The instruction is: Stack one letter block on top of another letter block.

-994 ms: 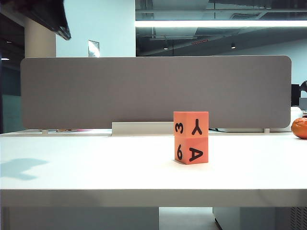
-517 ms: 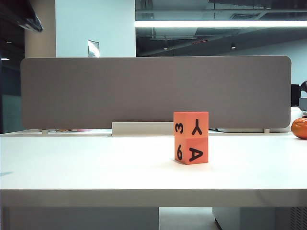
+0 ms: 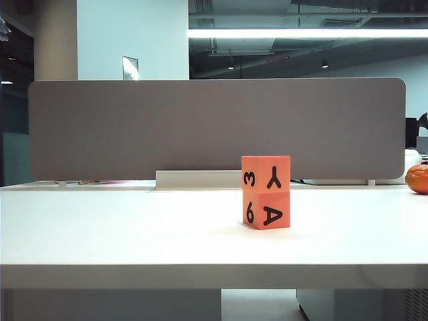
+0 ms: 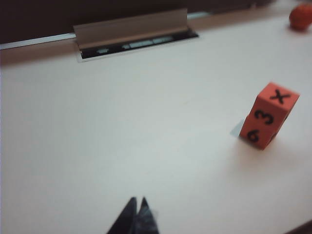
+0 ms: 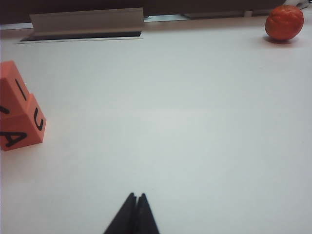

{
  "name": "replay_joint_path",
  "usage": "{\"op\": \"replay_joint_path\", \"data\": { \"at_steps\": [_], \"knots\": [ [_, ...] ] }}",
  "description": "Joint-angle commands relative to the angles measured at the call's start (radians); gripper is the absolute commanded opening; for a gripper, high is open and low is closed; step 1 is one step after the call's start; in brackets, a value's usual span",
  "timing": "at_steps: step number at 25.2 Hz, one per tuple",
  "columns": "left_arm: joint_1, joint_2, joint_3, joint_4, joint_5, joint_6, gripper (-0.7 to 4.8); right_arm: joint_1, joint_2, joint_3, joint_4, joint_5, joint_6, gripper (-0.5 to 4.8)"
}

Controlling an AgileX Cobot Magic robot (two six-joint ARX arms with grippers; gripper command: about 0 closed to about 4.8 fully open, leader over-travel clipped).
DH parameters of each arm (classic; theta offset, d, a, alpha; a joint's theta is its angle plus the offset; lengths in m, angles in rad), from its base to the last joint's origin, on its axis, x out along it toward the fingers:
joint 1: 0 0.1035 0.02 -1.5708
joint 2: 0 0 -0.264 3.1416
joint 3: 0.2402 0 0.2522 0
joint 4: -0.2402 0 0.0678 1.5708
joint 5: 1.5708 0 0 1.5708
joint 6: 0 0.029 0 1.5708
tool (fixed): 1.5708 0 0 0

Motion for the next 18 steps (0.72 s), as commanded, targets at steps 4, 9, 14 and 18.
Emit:
{"op": "replay_joint_path", "data": {
  "at_steps": [4,9,14,18],
  "knots": [
    [-0.001,-0.068,-0.080,0.090,-0.002,-0.060,-0.06,0.000,0.000,-0.004,0.009,0.002,-0.002,0.00],
    [0.000,-0.067,-0.080,0.073,-0.002,-0.059,-0.06,0.000,0.000,-0.004,0.009,0.002,-0.002,0.00],
    [0.000,-0.068,-0.080,0.074,-0.002,-0.053,-0.06,0.000,0.000,-0.004,0.009,0.002,-0.002,0.00],
    [0.000,-0.068,-0.080,0.074,-0.026,-0.029,-0.06,0.000,0.000,-0.004,0.009,0.002,-0.002,0.00]
  ]
}}
